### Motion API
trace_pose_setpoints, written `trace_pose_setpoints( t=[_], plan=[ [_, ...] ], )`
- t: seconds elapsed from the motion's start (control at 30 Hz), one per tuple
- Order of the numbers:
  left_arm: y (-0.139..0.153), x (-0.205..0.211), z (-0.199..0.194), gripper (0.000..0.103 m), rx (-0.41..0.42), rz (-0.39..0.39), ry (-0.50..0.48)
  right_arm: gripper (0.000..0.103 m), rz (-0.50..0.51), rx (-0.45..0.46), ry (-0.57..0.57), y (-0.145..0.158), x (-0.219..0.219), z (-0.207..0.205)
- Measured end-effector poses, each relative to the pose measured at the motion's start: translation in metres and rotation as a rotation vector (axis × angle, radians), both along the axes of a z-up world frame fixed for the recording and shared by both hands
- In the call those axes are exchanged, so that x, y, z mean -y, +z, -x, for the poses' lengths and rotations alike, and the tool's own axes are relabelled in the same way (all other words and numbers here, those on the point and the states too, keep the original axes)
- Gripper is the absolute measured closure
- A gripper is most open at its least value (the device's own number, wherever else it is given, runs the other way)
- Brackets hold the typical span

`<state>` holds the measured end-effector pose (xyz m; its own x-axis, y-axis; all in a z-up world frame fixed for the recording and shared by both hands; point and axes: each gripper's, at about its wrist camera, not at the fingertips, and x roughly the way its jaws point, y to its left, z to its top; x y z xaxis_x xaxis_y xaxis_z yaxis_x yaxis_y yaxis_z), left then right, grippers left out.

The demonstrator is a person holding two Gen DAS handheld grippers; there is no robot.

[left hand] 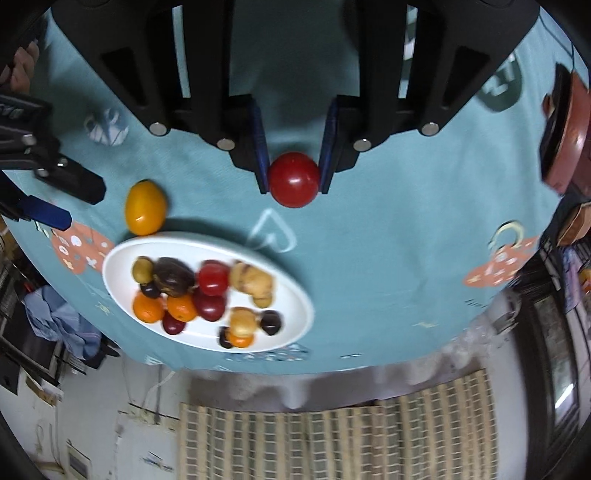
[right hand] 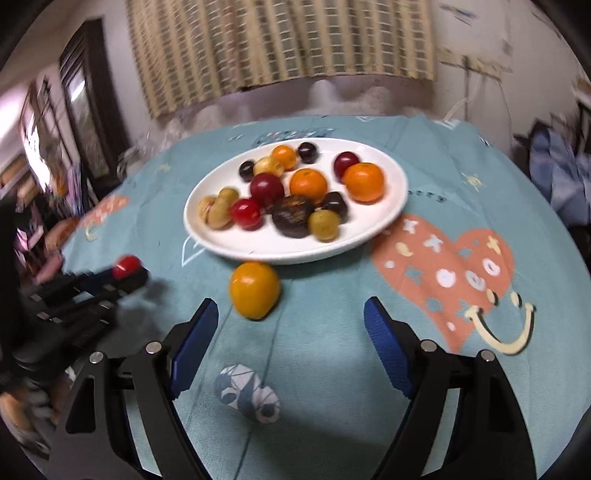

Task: Organize fruits
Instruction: 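Grasp a red plum with the left tool while the right tool grasps a mandarin, then lower the red plum and mandarin onto the white plate and open both tools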

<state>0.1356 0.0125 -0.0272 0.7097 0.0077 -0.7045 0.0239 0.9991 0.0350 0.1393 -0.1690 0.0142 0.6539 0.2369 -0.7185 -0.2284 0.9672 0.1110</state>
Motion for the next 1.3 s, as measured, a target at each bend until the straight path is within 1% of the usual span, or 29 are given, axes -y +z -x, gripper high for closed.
trace_pose_setpoints(
  t=[0.07,0.17,0.27,0.33,0.37,0.4,0.43,0.5,0.7,0.87,0.93,1.0,1.17,1.3],
  plan=[
    [-0.001,-0.006,0.001,0.077,-0.006,0.010,0.013,0.022,0.042,-0.002,0.012,-0.001,-0.012,-0.005],
    [-0.002,-0.007,-0.002,0.077,-0.009,0.012,0.015,0.022,0.086,-0.035,0.029,-0.009,-0.025,-0.016],
    [-0.005,-0.004,-0.003,0.077,-0.008,-0.005,0.011,0.028,0.094,-0.044,0.035,-0.016,-0.032,-0.023],
    [-0.006,-0.002,-0.004,0.077,-0.007,-0.010,0.007,0.031,0.080,-0.061,0.036,-0.022,-0.033,-0.028],
    [-0.006,-0.001,-0.004,0.077,-0.007,-0.017,0.005,0.034,0.071,-0.067,0.035,-0.024,-0.032,-0.030],
    [-0.007,0.000,-0.004,0.077,-0.007,-0.019,0.003,0.042,0.051,-0.079,0.041,-0.027,-0.031,-0.032],
    [-0.008,0.001,-0.004,0.077,-0.009,-0.020,0.000,0.054,0.039,-0.089,0.047,-0.028,-0.030,-0.034],
    [-0.009,0.005,-0.005,0.077,-0.013,-0.027,-0.011,0.065,-0.003,-0.104,0.059,-0.029,-0.028,-0.035],
    [-0.009,0.007,-0.003,0.077,-0.007,-0.030,-0.022,0.066,-0.030,-0.078,0.059,-0.021,-0.022,-0.022],
    [-0.007,0.007,0.001,0.077,0.006,-0.025,-0.020,0.066,-0.042,-0.055,0.079,-0.010,-0.012,0.017],
    [-0.003,0.011,0.007,0.077,0.021,-0.030,-0.024,0.066,-0.041,-0.039,0.088,-0.006,-0.009,0.033],
    [0.001,0.016,0.014,0.077,0.040,-0.038,-0.032,0.066,-0.062,-0.024,0.086,-0.002,-0.005,0.044],
    [0.018,0.026,0.032,0.076,0.094,-0.042,-0.045,0.066,-0.075,0.038,0.071,0.013,-0.002,0.055],
    [0.033,0.030,0.034,0.076,0.127,-0.045,-0.051,0.066,-0.108,0.084,0.045,0.031,0.009,0.052]
  ],
)
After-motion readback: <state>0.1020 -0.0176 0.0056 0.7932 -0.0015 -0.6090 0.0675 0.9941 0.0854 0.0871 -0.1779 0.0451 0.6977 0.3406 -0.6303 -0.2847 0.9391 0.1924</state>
